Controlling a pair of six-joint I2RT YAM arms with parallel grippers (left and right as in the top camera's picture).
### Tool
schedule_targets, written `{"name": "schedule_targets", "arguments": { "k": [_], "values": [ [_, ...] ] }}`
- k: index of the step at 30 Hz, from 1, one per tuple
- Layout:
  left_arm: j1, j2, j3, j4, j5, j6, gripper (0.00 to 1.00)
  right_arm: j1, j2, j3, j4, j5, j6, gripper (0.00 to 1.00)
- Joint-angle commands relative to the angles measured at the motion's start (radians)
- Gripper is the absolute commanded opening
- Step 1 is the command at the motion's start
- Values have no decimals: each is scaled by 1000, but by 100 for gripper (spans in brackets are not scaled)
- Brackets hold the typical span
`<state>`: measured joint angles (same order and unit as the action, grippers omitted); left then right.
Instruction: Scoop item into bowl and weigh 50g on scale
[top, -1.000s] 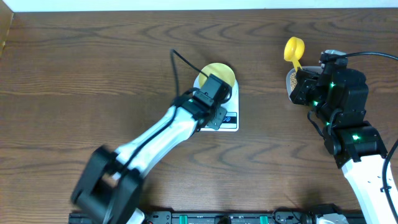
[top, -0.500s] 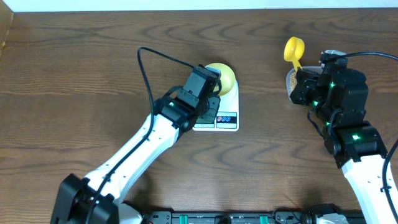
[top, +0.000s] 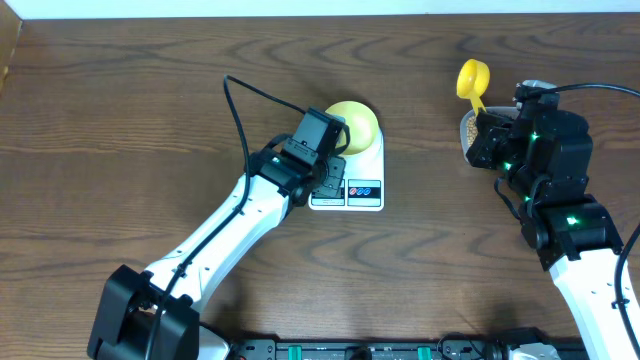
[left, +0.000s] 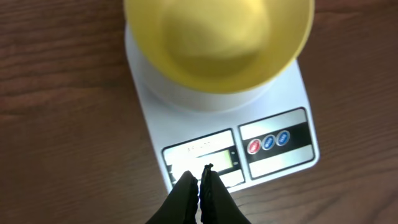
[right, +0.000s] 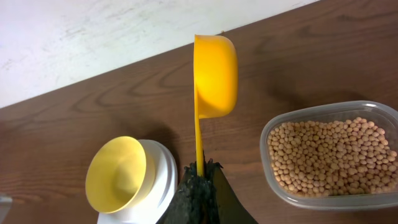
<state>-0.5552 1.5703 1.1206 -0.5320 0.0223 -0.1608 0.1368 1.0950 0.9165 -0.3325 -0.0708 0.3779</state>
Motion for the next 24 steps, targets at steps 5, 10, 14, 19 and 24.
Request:
{"name": "schedule_targets", "arguments": {
  "k": [5, 10, 14, 19, 24],
  "values": [
    [7, 3, -4, -6, -15, -6, 7, -3, -4, 18, -37, 12, -16, 1],
    [7, 3, -3, 23, -15, -6, 7, -3, -4, 18, -81, 0, -12, 1],
    [7, 3, -3, 40, -15, -6, 8, -9, -3, 18, -71, 28, -13, 1],
    [7, 2, -3, 55, -3, -8, 8, -35, -2, 18, -29, 53, -31, 1],
    [6, -2, -3, 96, 18, -36, 7, -60, -3, 18, -31, 53, -35, 1]
  ]
}}
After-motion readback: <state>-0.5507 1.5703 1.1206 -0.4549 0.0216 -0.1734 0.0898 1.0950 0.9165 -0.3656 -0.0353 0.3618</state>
